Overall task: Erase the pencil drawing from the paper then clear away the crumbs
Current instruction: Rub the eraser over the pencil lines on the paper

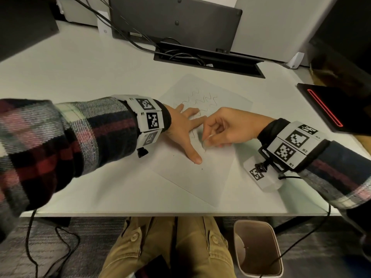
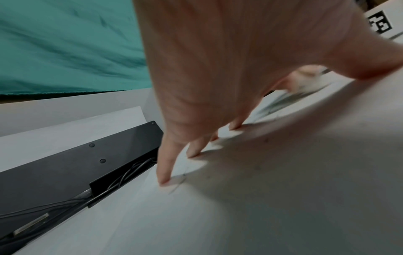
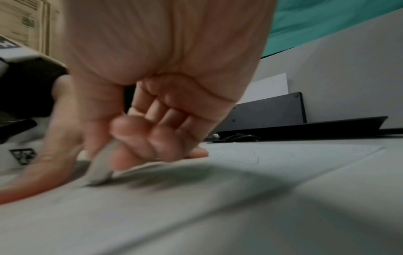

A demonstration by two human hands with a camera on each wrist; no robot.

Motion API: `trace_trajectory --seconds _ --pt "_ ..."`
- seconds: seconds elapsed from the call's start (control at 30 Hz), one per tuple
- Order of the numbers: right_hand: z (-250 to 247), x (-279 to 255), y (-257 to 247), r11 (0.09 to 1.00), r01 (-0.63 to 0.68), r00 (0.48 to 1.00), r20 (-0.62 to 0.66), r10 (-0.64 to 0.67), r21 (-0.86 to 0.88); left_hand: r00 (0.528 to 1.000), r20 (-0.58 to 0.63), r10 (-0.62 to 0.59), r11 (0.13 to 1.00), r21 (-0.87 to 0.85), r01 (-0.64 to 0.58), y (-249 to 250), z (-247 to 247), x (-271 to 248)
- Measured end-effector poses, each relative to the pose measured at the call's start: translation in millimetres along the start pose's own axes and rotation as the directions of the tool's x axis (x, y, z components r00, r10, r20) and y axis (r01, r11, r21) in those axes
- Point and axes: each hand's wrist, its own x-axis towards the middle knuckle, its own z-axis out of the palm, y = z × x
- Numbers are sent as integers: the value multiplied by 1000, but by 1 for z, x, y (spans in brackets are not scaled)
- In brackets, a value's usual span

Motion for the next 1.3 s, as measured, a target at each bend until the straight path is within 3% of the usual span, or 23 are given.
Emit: trace_trajectory --seconds 0.07,0.17,0.23,0.37,0.5,0.67,0.8,0.97,1.13,1.3 --pt "3 -2 -2 1000 -1 999 46 1 6 1000 0 -1 1000 -4 1 0 0 0" --pt "-1 0 0 994 24 996 -85 -33 -104 1000 2 -5 1000 0 5 1 0 -2" --pt "-1 0 -1 994 24 994 -108 -36 -109 1000 6 -8 1000 1 8 2 0 -3" --pt "5 -4 -4 1000 17 999 33 -17 -15 1000 9 -8 1000 -4 8 1 0 -2" --pt "-3 1 0 991 27 993 -109 -41 -131 1000 10 -9 1000 10 9 1 -1 -2" --pt "6 -5 -6 999 27 998 57 -25 -40 1000 13 -12 1000 3 12 1 0 -1" --pt "-4 -2 -1 988 41 996 -75 -53 -150 1000 2 -5 1000 23 5 2 -1 -2" --pt "5 -7 -4 998 22 999 43 -20 -50 1000 7 -2 1000 28 2 2 -1 -3" --pt "-6 0 0 989 19 995 -91 -33 -149 1000 12 -4 999 45 4 4 -2 -5" --pt "6 -4 -8 997 29 999 31 -27 -74 1000 4 -4 999 35 4 3 -1 -5"
